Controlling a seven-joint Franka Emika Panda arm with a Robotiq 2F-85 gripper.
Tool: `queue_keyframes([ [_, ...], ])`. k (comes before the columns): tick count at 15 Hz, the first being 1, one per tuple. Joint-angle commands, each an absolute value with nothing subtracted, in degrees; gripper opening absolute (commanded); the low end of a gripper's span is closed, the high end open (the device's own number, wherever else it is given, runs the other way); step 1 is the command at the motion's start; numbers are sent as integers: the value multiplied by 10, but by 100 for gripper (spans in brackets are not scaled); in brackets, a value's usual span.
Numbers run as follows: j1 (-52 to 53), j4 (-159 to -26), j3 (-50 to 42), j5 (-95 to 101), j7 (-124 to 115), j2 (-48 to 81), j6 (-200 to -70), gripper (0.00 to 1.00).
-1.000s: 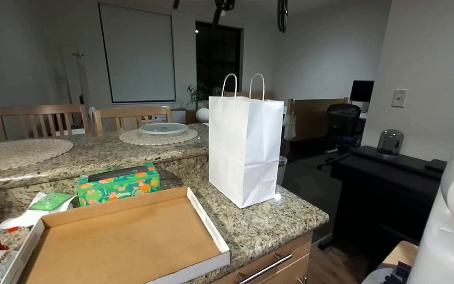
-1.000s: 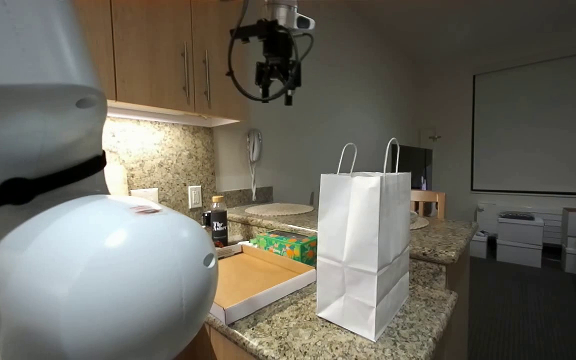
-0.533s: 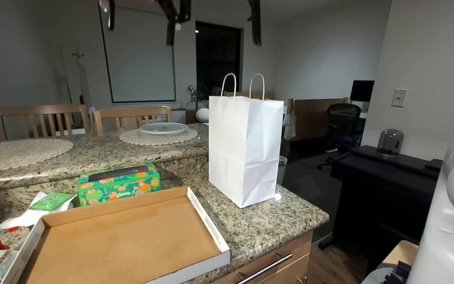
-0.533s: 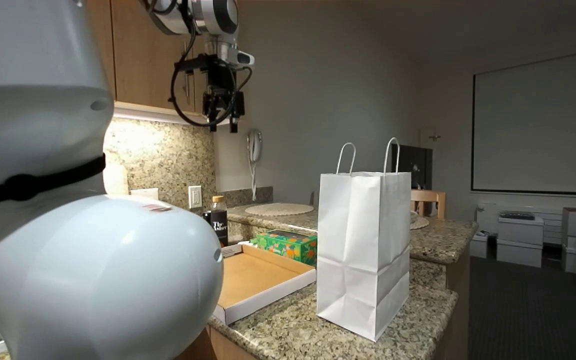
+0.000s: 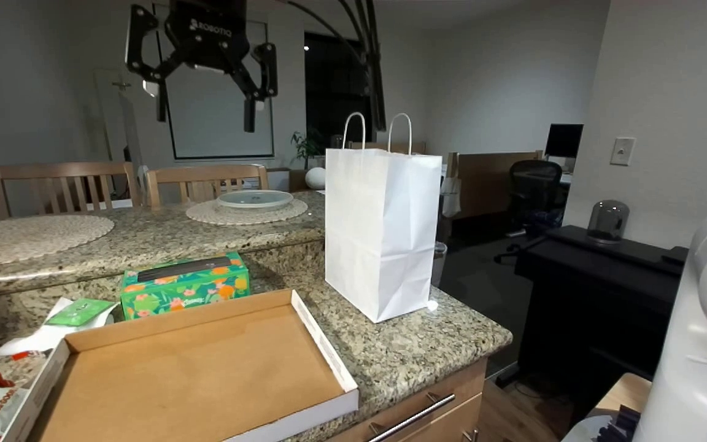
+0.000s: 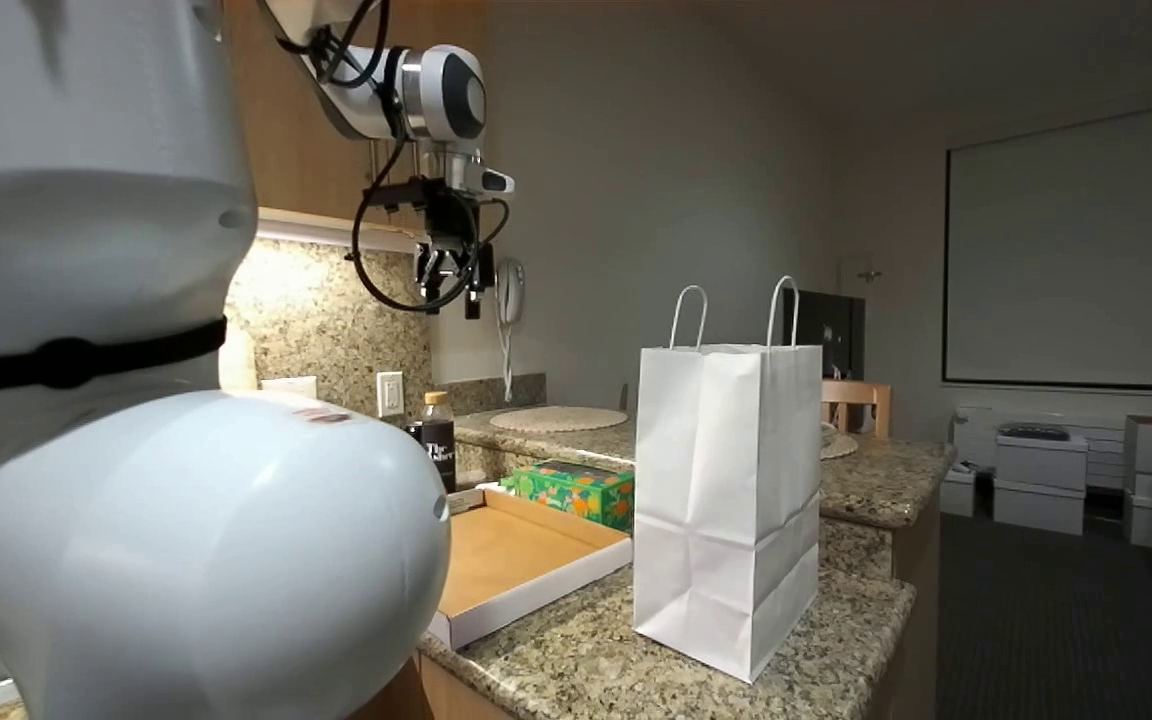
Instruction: Put the black socks in the white bag
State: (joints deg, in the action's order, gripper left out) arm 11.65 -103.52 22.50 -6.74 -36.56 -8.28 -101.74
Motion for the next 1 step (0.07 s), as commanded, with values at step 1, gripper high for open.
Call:
queue_keyframes([
  [1,129,-1031,214,-65,-368,-82,-1015,100],
])
